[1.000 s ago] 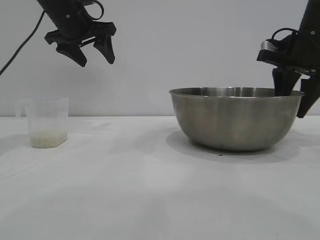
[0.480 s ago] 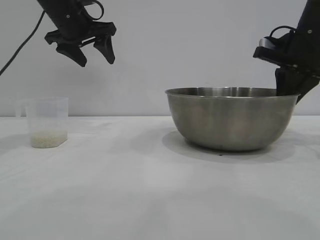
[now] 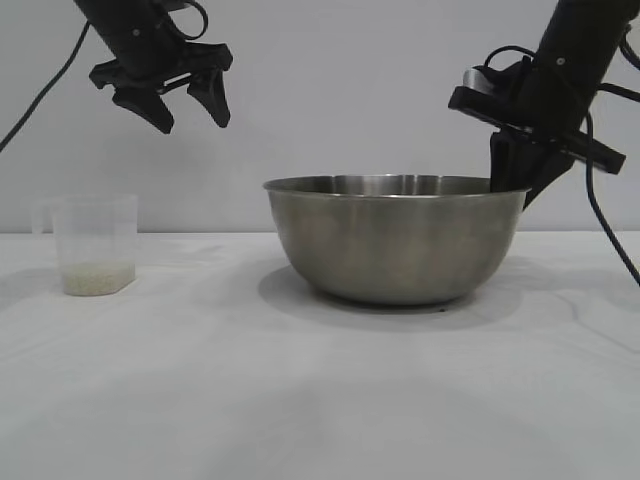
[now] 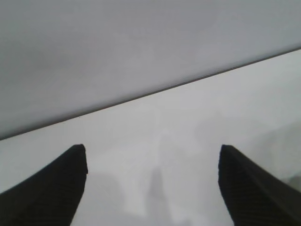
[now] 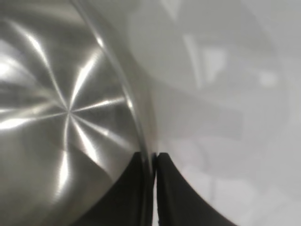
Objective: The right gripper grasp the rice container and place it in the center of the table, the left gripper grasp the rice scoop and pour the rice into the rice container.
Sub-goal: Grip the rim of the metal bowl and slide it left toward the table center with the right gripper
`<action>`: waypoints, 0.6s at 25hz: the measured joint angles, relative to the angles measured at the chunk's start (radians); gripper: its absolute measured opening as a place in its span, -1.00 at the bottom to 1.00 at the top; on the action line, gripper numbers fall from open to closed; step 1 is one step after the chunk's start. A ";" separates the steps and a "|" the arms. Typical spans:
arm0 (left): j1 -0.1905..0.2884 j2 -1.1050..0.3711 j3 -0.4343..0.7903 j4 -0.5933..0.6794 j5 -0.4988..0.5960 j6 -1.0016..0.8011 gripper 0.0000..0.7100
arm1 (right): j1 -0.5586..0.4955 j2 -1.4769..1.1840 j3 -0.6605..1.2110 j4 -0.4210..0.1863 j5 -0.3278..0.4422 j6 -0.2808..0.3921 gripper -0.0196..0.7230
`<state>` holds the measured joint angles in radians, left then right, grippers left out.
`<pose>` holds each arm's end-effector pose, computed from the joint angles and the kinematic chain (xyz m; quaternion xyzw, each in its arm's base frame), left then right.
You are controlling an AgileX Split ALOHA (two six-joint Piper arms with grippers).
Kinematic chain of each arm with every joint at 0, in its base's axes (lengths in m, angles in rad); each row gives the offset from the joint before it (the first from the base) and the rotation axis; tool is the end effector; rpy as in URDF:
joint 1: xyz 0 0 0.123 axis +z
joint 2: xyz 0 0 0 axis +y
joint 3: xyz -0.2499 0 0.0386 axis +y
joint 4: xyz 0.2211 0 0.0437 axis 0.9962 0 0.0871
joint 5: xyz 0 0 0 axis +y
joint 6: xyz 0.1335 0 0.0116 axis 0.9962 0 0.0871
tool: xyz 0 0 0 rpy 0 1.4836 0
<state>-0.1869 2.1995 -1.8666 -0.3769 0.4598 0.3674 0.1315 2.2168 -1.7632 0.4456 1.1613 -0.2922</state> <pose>0.4916 -0.1153 0.1886 0.1309 0.8899 -0.1081 0.4233 0.3987 0.1062 0.1190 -0.1233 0.9708 0.2022 0.0374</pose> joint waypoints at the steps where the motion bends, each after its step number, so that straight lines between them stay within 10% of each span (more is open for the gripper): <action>1: 0.000 0.000 0.000 0.000 0.000 0.000 0.48 | 0.000 0.000 0.000 -0.008 0.000 -0.001 0.47; 4: 0.000 0.000 0.000 0.000 0.000 0.000 0.48 | 0.000 -0.010 0.000 -0.042 0.012 -0.001 0.82; 15: 0.000 0.000 0.000 -0.002 0.000 0.000 0.48 | -0.035 -0.217 0.042 -0.162 -0.113 0.015 0.55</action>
<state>-0.1869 2.1995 -1.8666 -0.3790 0.4598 0.3674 0.0969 1.9994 -1.7210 0.2834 1.0484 -0.2770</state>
